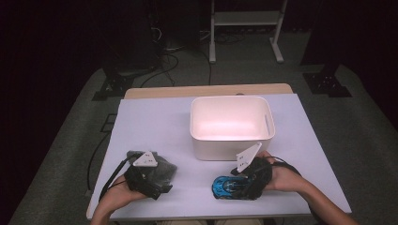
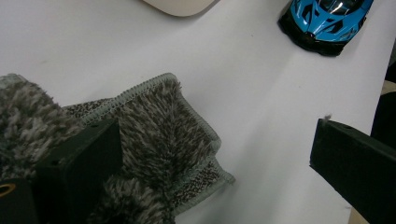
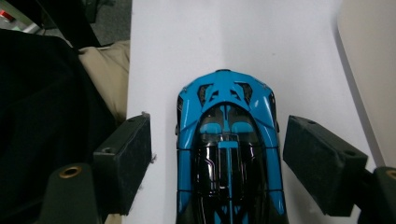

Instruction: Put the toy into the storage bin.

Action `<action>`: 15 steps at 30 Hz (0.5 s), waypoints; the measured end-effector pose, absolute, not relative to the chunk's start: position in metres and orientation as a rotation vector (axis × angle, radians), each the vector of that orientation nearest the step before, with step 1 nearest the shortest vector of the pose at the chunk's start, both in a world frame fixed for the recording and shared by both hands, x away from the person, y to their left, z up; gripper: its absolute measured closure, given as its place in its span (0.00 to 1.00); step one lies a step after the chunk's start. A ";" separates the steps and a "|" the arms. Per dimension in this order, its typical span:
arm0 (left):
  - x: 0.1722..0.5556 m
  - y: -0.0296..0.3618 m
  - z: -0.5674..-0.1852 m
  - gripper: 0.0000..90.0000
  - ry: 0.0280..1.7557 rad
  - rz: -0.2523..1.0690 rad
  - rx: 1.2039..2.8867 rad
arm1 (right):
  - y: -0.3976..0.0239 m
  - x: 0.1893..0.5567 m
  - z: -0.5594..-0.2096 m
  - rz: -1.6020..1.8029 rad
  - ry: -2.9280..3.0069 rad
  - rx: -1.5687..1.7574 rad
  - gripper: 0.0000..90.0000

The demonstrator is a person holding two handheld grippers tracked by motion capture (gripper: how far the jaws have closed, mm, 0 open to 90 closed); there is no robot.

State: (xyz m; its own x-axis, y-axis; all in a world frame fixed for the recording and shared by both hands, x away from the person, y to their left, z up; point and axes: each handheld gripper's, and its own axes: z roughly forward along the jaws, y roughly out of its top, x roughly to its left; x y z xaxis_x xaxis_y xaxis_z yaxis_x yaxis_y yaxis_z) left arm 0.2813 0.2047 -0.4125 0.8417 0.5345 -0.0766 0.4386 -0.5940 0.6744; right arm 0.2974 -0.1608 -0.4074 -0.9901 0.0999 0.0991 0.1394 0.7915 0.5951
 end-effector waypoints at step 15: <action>0.282 0.205 -0.413 0.02 0.708 0.169 2.292 | -0.164 0.297 -0.427 -0.943 -2.938 -0.244 0.20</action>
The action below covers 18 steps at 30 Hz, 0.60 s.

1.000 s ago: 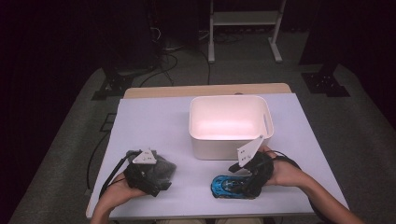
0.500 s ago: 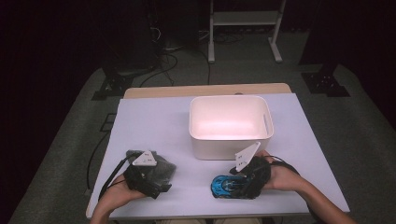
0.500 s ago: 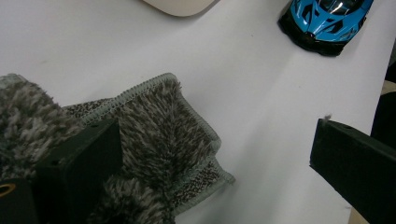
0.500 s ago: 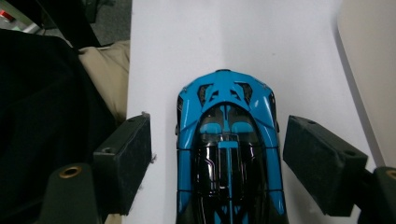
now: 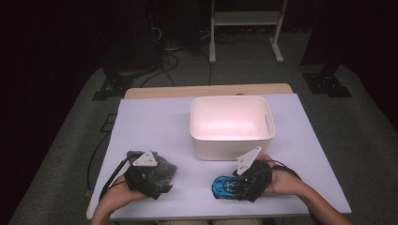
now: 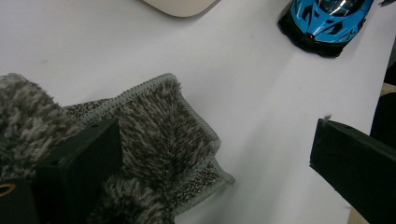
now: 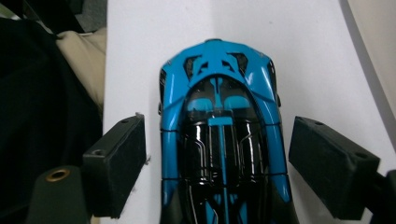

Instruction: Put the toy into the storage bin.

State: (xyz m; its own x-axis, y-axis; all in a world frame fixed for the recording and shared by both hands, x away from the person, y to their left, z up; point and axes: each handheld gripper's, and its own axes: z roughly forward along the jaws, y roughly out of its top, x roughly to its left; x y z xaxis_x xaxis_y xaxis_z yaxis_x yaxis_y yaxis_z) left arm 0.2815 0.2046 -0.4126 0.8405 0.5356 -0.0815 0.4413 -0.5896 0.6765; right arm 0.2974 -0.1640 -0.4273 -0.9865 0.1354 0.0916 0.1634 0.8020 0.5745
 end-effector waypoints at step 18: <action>0.281 0.203 -0.413 0.02 0.698 0.150 2.292 | -0.162 0.294 -0.446 -0.935 -2.968 -0.246 0.18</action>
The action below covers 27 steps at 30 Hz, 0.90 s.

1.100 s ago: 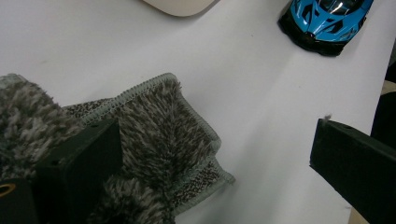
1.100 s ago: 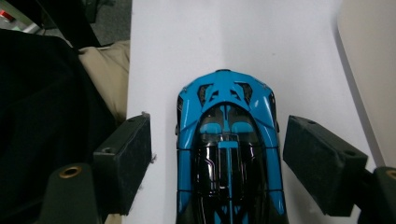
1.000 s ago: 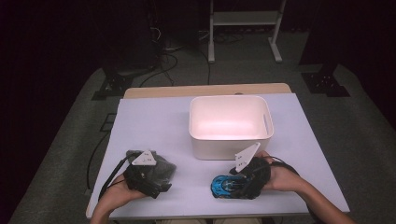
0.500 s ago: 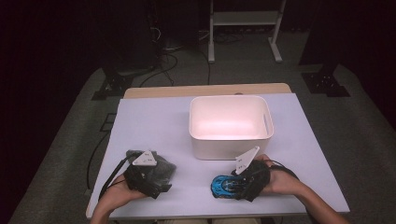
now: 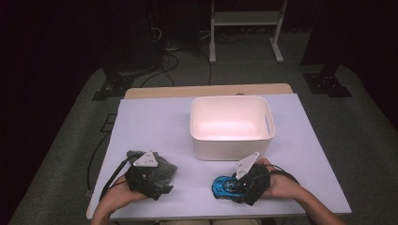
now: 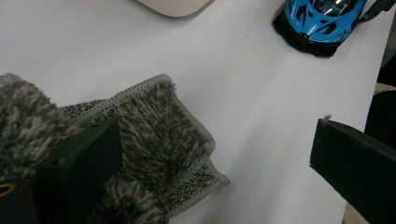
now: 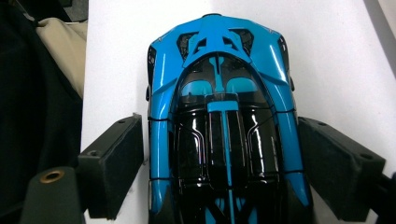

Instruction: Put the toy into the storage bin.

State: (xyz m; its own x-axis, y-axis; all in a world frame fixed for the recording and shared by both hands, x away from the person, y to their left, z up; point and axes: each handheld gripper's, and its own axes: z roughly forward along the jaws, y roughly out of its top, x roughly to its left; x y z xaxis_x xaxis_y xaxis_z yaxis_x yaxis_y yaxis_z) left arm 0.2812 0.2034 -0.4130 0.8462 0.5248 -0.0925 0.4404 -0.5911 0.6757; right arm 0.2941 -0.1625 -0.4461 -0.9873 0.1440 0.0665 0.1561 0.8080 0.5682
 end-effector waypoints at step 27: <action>0.280 0.204 -0.413 0.02 0.693 0.146 2.294 | -0.162 0.287 -0.450 -0.962 -3.035 -0.233 0.17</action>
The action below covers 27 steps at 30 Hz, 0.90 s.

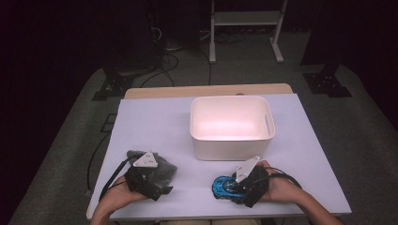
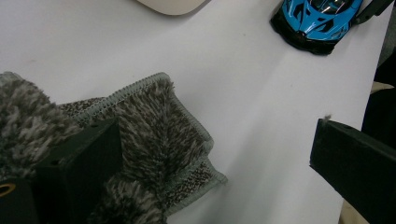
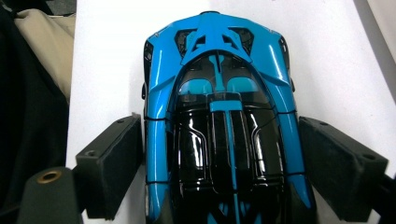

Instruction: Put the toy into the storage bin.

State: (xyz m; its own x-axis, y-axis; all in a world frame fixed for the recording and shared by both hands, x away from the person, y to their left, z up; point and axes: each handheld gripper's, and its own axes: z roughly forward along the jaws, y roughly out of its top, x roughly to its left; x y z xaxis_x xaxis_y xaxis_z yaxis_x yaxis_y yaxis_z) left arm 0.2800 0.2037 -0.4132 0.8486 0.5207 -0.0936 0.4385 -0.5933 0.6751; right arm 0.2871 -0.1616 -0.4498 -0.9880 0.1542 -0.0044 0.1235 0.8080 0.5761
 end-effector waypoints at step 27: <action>0.279 0.202 -0.415 0.02 0.686 0.142 2.309 | -0.166 0.288 -0.447 0.909 2.951 0.224 0.24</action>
